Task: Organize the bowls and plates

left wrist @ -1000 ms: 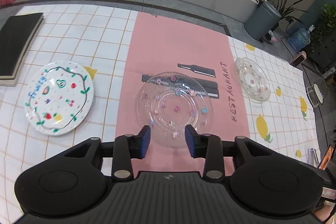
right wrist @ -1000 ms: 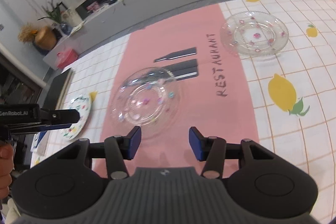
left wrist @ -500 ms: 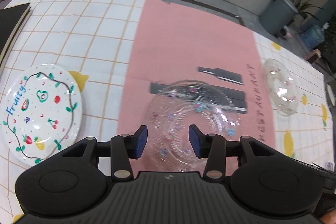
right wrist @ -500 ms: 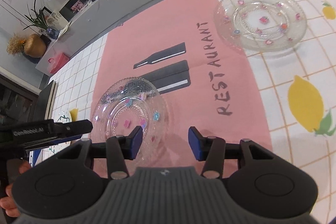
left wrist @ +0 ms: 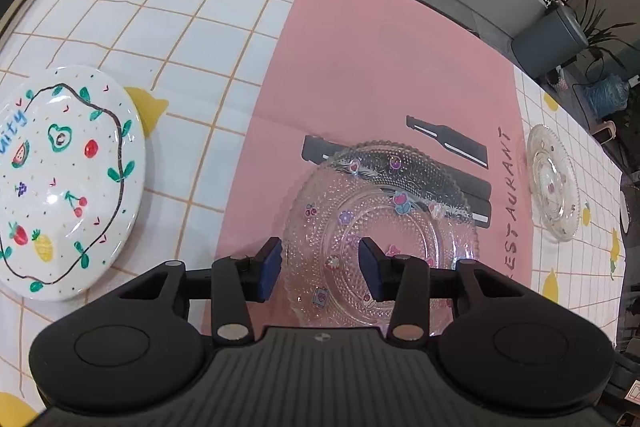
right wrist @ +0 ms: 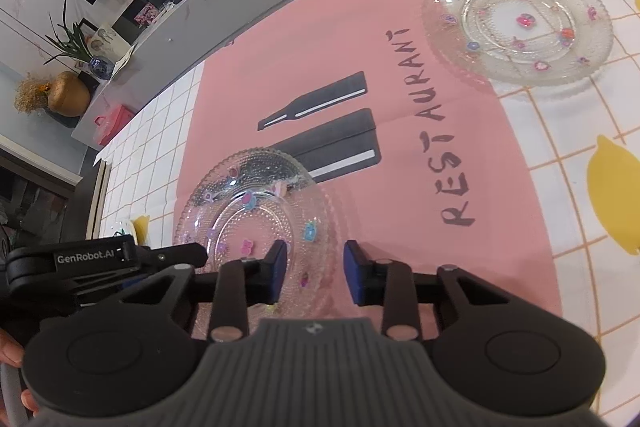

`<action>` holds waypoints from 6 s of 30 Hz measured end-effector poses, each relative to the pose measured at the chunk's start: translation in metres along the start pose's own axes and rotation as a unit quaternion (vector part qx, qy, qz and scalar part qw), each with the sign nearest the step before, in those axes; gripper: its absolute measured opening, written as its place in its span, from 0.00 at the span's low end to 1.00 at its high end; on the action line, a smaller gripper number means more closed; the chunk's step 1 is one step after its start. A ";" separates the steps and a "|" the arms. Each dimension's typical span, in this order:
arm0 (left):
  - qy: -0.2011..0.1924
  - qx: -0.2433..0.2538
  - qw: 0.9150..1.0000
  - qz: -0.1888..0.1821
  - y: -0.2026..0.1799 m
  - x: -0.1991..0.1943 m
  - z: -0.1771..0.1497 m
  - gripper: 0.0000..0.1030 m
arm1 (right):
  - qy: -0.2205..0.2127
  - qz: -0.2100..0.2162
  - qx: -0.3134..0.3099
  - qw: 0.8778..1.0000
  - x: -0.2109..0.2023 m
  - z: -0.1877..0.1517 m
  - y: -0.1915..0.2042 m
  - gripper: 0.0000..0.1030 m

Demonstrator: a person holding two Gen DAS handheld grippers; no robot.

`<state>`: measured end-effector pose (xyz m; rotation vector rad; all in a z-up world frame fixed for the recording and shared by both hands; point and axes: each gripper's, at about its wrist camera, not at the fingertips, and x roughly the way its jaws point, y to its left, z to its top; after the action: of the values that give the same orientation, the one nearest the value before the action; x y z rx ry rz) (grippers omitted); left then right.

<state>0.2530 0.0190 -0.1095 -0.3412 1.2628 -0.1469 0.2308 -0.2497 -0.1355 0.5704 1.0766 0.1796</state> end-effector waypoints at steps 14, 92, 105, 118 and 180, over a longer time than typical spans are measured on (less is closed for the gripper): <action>0.009 -0.007 1.000 0.019 0.003 -0.001 -0.002 0.18 | 0.009 -0.014 0.021 1.000 -0.003 -0.002 -0.007 0.07; 0.031 0.031 0.999 0.025 -0.108 -0.051 -0.211 0.12 | 0.033 -0.013 0.079 0.996 -0.165 -0.114 -0.140 0.05; 0.034 0.039 0.998 0.041 -0.103 -0.038 -0.216 0.12 | 0.038 -0.028 0.065 0.997 -0.154 -0.117 -0.134 0.07; 0.028 0.060 0.997 0.045 -0.104 -0.034 -0.216 0.11 | 0.042 -0.049 0.042 0.997 -0.147 -0.120 -0.127 0.13; -0.191 -0.179 0.965 -0.022 0.221 -0.089 -0.037 0.54 | 0.131 0.055 -0.164 0.976 0.105 -0.007 0.186 0.39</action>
<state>0.1738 0.2468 -0.1116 -0.6764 0.8948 0.1092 0.2989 -0.0473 -0.1227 0.3123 1.2401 0.5313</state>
